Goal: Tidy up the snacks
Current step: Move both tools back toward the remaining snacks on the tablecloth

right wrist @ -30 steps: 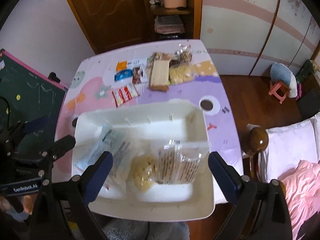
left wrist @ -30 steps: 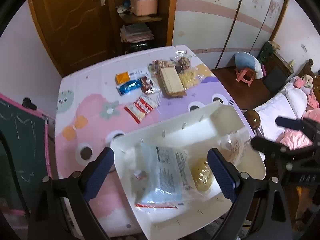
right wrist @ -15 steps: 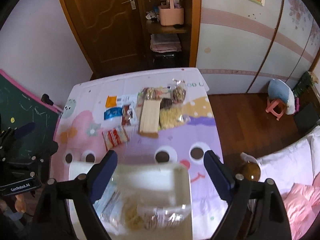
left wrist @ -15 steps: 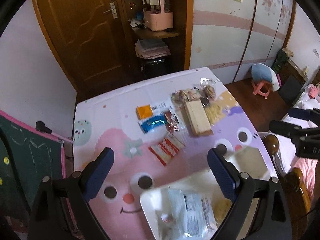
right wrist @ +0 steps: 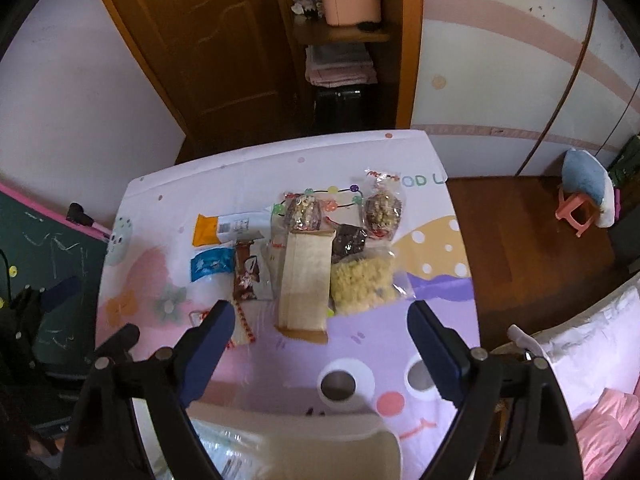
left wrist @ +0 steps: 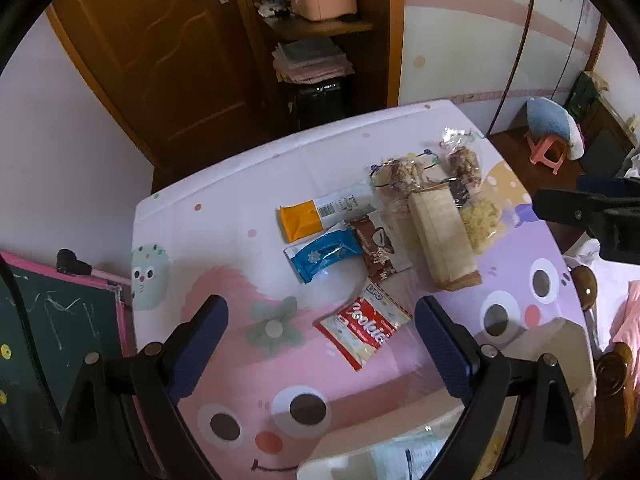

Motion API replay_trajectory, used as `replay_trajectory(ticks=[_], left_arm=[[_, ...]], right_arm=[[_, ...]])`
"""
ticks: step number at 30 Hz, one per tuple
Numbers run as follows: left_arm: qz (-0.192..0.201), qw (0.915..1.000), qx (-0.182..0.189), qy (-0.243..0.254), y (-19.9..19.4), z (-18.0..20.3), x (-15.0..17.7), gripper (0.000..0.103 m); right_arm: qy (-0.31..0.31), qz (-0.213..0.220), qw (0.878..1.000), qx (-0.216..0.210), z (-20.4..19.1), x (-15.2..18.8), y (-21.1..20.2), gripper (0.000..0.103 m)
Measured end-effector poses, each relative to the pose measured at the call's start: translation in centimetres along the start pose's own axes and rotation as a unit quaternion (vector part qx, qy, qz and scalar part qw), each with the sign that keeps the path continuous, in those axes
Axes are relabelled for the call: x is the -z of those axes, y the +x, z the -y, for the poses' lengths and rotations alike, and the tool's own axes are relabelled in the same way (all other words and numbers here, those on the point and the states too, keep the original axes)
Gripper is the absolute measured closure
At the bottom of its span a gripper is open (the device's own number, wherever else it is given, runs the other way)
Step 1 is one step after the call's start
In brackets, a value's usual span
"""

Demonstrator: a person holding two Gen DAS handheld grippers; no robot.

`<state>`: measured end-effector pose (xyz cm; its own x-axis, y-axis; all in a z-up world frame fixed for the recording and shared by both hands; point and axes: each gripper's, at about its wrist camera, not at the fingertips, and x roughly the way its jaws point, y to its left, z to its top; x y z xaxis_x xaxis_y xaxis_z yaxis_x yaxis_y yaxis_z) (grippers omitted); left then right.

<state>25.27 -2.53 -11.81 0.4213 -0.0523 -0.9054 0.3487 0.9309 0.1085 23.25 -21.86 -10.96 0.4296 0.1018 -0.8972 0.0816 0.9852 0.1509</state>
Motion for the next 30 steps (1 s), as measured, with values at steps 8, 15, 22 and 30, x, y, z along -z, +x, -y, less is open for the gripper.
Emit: replay_trajectory(ticks=[8,15,22,30], left_arm=[[-0.061,0.9973,0.039,0.012,6.3,0.4,0.1,0.009],[-0.122,0.9899,0.056,-0.046,11.4,0.8,1.5,0.009],[-0.145,0.9871,0.056,-0.036,14.0,1.9,2.4,0.009],[-0.158,0.9842,0.072,0.036,14.8,3.2,3.2,0.009]], right_arm=[[-0.007,-0.033,0.999,0.001,-1.4,-0.9,5.5,0.014],[0.008,-0.082,0.997,0.007,-1.7,-0.4,10.5,0.014],[0.036,-0.134,0.990,0.009,-1.2,0.8,14.2,0.021],[0.041,-0.152,0.987,0.019,-1.6,0.8,16.1,0.022]])
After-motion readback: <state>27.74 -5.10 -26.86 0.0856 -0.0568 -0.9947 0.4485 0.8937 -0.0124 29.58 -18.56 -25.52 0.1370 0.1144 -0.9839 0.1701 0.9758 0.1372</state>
